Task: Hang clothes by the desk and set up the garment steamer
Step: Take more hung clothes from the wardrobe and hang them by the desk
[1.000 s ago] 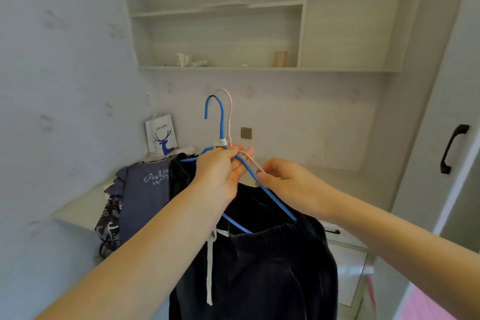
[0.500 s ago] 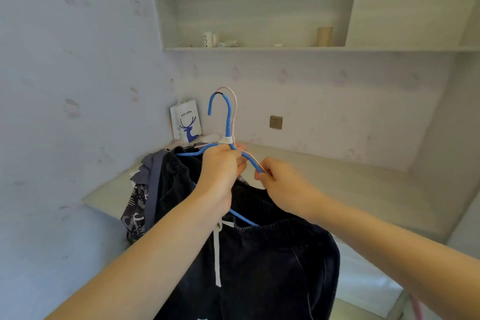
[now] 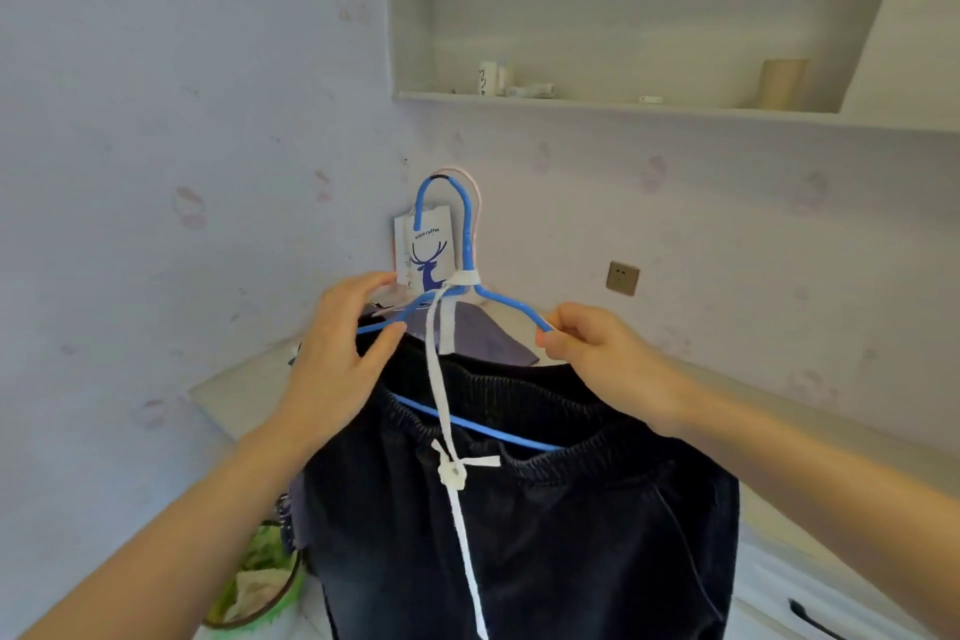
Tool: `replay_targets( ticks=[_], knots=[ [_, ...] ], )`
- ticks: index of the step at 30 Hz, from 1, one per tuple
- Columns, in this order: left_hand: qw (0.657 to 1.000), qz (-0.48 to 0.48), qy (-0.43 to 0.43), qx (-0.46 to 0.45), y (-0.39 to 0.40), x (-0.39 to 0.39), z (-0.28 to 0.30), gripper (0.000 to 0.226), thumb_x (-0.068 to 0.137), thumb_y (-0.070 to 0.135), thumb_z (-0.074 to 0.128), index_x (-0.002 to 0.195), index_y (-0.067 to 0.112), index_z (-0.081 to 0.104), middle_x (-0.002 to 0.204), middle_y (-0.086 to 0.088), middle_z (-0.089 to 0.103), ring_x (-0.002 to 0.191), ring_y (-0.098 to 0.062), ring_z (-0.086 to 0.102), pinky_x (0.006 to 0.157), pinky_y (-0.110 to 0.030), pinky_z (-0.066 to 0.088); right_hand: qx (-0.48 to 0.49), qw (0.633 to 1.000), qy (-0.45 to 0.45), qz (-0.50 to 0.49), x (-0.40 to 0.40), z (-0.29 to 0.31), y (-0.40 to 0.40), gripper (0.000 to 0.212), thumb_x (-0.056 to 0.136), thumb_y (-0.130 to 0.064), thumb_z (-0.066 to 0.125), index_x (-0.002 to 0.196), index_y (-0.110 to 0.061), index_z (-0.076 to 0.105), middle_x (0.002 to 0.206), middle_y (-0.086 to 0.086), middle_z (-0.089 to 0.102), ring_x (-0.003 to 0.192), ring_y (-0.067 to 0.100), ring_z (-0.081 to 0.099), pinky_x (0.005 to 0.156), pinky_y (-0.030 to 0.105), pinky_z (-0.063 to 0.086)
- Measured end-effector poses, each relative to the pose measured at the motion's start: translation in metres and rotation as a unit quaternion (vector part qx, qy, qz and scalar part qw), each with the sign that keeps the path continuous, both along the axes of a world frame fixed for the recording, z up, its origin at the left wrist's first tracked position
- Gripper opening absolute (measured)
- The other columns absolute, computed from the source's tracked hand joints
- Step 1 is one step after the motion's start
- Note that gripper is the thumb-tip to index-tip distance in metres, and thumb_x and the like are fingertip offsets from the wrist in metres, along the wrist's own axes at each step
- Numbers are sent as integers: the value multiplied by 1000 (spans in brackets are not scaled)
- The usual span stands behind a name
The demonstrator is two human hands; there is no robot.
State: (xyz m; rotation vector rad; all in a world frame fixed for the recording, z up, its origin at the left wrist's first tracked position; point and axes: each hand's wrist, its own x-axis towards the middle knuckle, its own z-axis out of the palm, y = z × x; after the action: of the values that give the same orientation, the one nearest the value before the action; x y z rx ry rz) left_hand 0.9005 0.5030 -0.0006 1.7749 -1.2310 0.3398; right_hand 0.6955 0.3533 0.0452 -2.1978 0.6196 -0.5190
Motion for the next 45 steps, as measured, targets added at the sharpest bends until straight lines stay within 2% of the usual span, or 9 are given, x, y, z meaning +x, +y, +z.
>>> replay_targets(
  ticks=[3,5,10,14,19,24,29,37,45],
  knots=[
    [995,8,-14,94,-20,33,-13,46,91,45,53,133,28,47,130,9,50,122,-3,39,104,-22,31,19,999,-5,33,8,1,-30,23,97,-16,49,75,-23,52,67,-8,43,64,9,37,58,21,30],
    [994,19,-25,106,-29,47,-15,44,89,56,48,122,27,57,116,9,57,112,-9,48,98,-31,39,27,998,-10,50,15,2,-47,23,96,-14,50,75,-23,54,70,-7,46,65,8,38,58,19,30],
    [996,65,-33,58,-36,54,-21,13,84,54,45,85,44,53,83,18,56,81,2,50,70,-15,35,-17,997,7,78,35,4,-84,15,97,-18,50,89,-20,63,84,2,57,77,13,47,67,24,36],
    [995,101,-19,9,-44,63,-9,20,82,56,48,75,39,56,76,9,62,70,-8,54,64,-26,41,-183,980,1,77,56,13,-109,15,97,-28,49,92,-21,61,77,-10,59,68,7,51,61,15,40],
    [993,115,-16,4,-51,94,9,23,88,35,65,70,45,55,75,23,60,66,-1,52,59,-23,37,-257,965,28,35,83,6,-148,27,93,-44,50,111,-25,58,99,-10,61,86,10,58,77,31,50],
    [989,144,-8,17,-56,142,13,18,87,35,66,72,40,57,77,22,60,70,-4,54,60,-31,41,-241,969,-9,54,115,-13,-169,20,98,-33,46,112,-26,59,94,-14,60,81,2,55,71,18,40],
    [987,159,-35,6,-71,189,26,14,86,37,64,74,39,59,87,21,61,66,-11,57,60,-28,42,-339,938,-71,-11,170,-26,-173,27,100,-29,42,119,-21,58,103,-3,61,91,17,58,85,37,46],
    [961,198,-194,-4,-99,271,41,26,92,37,51,87,16,66,63,4,57,57,-20,51,49,-33,40,-505,846,-112,-130,253,-11,-196,35,98,-33,33,113,-19,61,86,-3,60,78,21,57,79,38,41],
    [959,207,-191,-11,-139,340,41,19,95,31,55,91,14,63,69,-2,60,62,-28,55,53,-33,39,-508,840,-133,-138,318,3,-223,32,96,-30,39,110,-14,63,84,3,60,76,26,57,65,38,44]
  ],
)
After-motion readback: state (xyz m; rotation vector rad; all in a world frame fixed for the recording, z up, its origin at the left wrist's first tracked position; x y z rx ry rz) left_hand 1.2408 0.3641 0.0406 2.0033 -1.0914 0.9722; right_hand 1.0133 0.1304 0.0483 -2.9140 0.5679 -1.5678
